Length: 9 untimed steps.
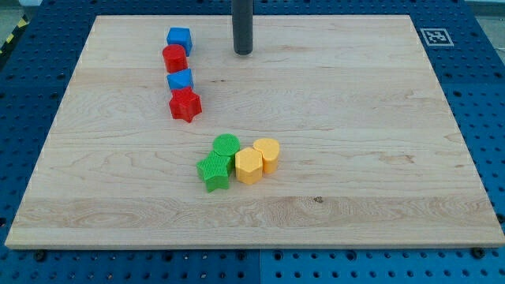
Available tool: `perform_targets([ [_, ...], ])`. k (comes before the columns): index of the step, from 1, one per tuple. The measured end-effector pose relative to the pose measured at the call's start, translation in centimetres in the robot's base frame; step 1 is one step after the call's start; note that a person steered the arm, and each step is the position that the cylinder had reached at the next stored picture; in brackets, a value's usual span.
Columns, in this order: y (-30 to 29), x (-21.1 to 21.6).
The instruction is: Point your arm at the red star
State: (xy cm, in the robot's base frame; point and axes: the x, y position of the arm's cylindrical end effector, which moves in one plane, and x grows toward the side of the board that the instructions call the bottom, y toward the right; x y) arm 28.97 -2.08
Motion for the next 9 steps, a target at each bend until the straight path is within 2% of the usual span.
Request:
perform_targets([
  [2,-1.4,6.5],
  [3,-4.6,9.6],
  [6,-5.9,12.0],
  [9,-7.8,12.2],
])
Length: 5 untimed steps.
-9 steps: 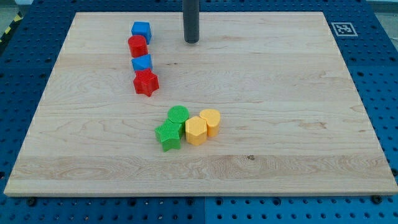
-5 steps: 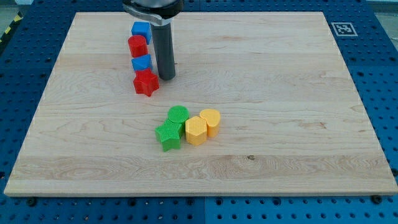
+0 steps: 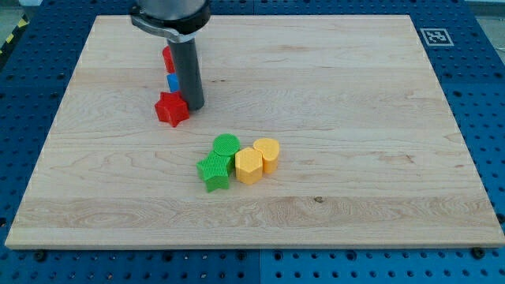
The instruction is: Point your arm at the red star
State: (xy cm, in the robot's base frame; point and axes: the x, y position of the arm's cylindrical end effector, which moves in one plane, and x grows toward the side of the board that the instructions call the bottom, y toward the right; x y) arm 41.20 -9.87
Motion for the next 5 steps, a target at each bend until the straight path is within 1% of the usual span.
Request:
perform_targets([
  [1,0.8,0.0],
  [2,4.5,0.1],
  [3,5.7,0.1],
  [5,5.4,-1.3],
])
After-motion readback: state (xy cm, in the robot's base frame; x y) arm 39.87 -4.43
